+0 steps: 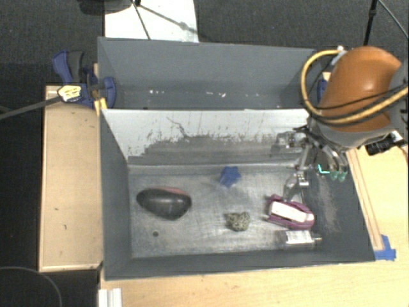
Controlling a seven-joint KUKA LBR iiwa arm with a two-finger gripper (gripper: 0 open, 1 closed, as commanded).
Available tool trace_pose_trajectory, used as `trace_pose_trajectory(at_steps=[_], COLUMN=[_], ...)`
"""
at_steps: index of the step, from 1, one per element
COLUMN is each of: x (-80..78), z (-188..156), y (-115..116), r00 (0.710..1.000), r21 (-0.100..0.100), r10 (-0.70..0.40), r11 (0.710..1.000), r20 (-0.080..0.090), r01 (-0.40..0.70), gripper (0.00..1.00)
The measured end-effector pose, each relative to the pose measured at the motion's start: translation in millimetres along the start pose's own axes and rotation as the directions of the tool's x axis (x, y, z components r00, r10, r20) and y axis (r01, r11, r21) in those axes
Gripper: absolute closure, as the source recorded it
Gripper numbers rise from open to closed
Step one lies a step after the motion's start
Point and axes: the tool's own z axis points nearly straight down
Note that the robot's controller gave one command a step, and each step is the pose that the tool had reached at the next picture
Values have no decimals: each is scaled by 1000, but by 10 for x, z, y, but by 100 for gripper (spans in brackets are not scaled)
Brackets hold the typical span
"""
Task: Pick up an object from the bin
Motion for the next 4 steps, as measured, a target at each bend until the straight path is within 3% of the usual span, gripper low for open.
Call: trace_pose_trajectory(at_steps=[1, 2, 3, 4], x=[-249, -267, -267, -166], z=[1392, 1348, 1348, 1405], y=[617, 595, 594, 1307], r00=[995, 995, 995, 975], r21=[-1, 1, 1, 0], r10=[-98, -97, -98, -222], r11=[995, 995, 995, 975], r20=[0, 7, 7, 4], r01=[98, 97, 98, 222], gripper=[0, 100, 0, 0])
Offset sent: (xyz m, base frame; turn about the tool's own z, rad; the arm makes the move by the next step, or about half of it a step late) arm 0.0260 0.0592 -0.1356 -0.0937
